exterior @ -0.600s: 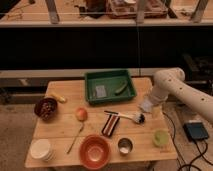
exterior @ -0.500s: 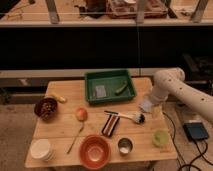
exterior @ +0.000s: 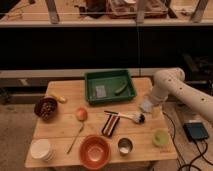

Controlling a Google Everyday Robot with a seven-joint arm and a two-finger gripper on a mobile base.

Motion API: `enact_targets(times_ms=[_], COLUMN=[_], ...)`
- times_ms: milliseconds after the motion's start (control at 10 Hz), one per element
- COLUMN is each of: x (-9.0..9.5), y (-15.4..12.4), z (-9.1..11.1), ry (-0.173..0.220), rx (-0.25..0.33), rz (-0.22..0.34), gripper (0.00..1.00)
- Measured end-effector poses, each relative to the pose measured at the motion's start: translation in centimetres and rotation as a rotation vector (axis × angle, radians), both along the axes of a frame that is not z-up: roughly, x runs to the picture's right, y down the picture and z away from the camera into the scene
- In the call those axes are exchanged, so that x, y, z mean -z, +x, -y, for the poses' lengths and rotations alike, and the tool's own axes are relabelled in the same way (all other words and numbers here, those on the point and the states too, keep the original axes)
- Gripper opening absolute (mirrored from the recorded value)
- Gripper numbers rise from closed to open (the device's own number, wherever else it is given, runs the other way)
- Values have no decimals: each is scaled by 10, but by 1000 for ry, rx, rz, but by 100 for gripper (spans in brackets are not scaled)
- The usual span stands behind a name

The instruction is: Place eraser in tray

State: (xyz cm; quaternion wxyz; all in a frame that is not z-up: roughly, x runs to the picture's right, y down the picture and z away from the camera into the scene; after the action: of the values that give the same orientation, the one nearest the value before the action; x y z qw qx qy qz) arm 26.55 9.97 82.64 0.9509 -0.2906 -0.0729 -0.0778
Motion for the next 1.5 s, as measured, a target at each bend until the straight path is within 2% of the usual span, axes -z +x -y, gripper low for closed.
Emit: enact_targets(times_ms=[1300, 1500], x=[0, 2], y=[0, -4], z=[0, -5], ry=[0, -8], rx=[0, 32], rz=[0, 18], gripper=[75, 75])
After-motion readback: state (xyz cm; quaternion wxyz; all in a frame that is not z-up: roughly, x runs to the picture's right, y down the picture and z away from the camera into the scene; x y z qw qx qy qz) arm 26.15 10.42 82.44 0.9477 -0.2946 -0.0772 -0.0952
